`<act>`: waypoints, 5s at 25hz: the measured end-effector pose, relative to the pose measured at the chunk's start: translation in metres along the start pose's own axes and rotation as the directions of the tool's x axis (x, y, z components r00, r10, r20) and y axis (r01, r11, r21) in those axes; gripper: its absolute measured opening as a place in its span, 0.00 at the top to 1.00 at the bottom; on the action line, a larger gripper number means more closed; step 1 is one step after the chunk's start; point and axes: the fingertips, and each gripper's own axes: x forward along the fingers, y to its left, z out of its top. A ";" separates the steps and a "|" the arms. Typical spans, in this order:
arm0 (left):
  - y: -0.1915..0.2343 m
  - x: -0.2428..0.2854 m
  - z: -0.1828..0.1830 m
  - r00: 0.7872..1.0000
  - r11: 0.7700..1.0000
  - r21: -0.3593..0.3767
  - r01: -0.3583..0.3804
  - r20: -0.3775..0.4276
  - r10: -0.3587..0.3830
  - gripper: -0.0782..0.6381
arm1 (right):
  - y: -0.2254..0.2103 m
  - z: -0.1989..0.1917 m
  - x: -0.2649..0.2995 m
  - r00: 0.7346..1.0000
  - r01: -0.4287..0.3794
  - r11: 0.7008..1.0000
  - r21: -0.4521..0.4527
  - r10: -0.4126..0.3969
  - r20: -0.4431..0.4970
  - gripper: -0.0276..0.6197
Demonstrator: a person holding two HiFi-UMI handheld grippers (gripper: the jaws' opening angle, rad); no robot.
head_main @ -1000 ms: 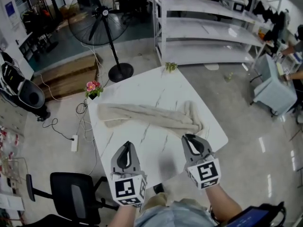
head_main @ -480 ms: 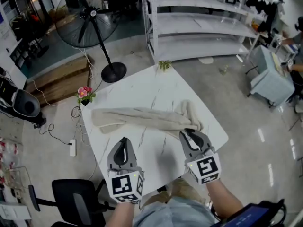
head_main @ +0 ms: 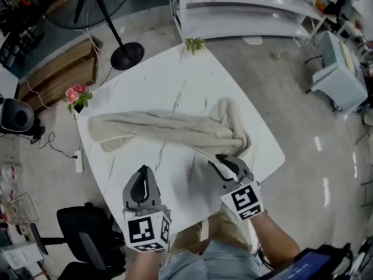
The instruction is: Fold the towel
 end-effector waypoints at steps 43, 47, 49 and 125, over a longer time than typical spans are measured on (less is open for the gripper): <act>-0.003 0.010 -0.043 0.997 1.000 -0.016 0.009 -0.072 -0.010 0.88 | 0.005 -0.095 -0.056 0.918 -0.227 0.973 -0.035 0.202 -0.341 0.92; -0.006 0.008 -0.033 0.999 1.000 -0.012 0.013 -0.053 -0.013 0.88 | -0.001 -0.085 -0.060 0.922 -0.221 0.974 -0.057 0.189 -0.338 0.92; -0.006 0.007 -0.031 0.999 1.000 -0.013 0.013 -0.047 -0.013 0.88 | -0.002 -0.078 -0.060 0.930 -0.214 0.975 -0.052 0.187 -0.316 0.92; 0.091 0.091 -0.139 0.833 0.994 0.097 0.041 -0.553 0.020 0.84 | -0.149 -0.033 0.057 0.909 -0.280 0.959 -0.034 0.253 -0.332 0.70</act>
